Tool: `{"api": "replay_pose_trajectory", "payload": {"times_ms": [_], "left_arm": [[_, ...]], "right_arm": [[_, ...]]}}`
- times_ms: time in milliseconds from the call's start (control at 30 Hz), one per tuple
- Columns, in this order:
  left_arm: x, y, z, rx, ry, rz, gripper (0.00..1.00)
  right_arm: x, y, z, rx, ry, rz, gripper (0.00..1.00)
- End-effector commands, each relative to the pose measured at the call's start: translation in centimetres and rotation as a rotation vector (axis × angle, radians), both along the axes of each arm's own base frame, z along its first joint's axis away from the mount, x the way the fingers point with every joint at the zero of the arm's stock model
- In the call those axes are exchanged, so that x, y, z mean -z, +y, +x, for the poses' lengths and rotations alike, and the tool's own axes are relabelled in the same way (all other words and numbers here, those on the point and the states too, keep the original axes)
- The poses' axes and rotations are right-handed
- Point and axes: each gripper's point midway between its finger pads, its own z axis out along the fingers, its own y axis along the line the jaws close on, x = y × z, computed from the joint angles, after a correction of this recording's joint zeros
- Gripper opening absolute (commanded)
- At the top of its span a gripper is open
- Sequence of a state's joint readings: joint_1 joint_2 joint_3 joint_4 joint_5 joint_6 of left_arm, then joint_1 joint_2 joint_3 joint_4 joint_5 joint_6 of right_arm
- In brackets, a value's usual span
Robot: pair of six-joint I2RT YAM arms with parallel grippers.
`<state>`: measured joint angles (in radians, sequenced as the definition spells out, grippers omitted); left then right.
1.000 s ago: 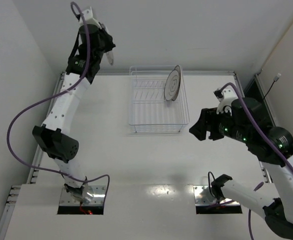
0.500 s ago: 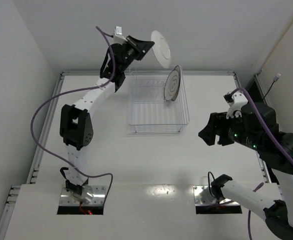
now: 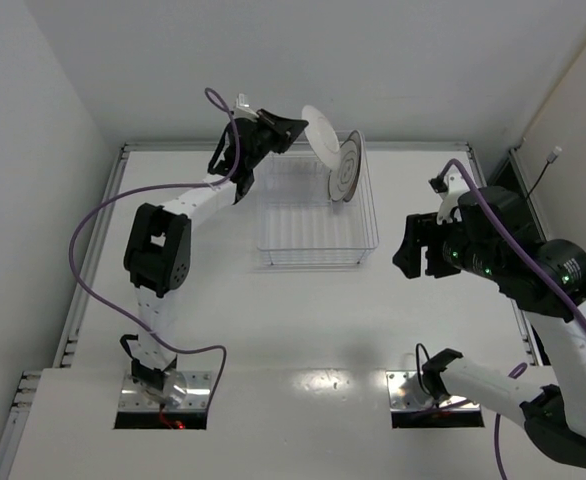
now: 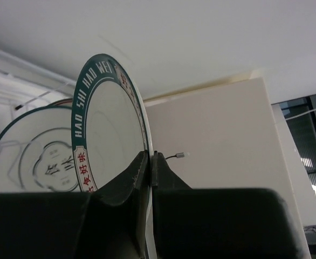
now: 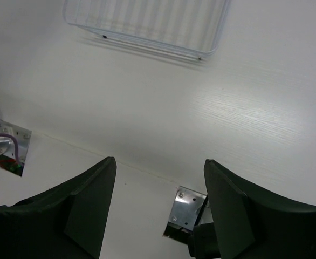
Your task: Load the plates into the dish rack
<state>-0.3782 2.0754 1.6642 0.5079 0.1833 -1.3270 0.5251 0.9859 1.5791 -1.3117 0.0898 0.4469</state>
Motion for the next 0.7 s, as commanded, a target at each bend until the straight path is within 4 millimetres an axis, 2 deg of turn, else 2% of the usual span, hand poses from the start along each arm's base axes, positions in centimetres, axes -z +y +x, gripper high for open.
{"api": "replay_pose_trajectory", "payload": {"times_ms": [0, 100, 367, 467, 500, 533, 567, 667], "left_arm": [[-4.2, 1.0, -0.9, -0.023, -0.099, -0.089, 0.00], [-2.0, 1.1, -0.7, -0.035, -0.047, -0.059, 0.00], [0.4, 0.6, -0.8, -0.033, 0.006, 0.023, 0.00], [1.7, -0.4, -0.9, -0.001, 0.017, 0.058, 0.00], [3.0, -0.6, -0.7, 0.009, 0.046, 0.082, 0.00], [3.0, -0.7, -0.5, 0.008, 0.042, 0.092, 0.00], [4.5, -1.0, -0.4, 0.023, 0.068, 0.103, 0.00], [4.8, -1.6, -0.1, 0.053, 0.064, 0.153, 0.00]], "right_arm": [[-0.9, -0.2, 0.4, 0.006, -0.032, -0.004, 0.63], [-0.9, -0.4, 0.4, 0.013, -0.035, -0.009, 0.63], [0.1, -0.5, 0.1, 0.018, -0.007, -0.017, 0.63], [0.2, -0.6, -0.1, 0.024, -0.004, -0.011, 0.63], [0.2, -0.6, -0.1, 0.024, -0.004, -0.011, 0.63], [0.3, -0.7, -0.3, 0.024, -0.004, -0.011, 0.63], [0.3, -0.7, -0.3, 0.024, -0.004, -0.011, 0.63], [0.9, -0.9, -0.4, 0.037, 0.006, -0.016, 0.64]]}}
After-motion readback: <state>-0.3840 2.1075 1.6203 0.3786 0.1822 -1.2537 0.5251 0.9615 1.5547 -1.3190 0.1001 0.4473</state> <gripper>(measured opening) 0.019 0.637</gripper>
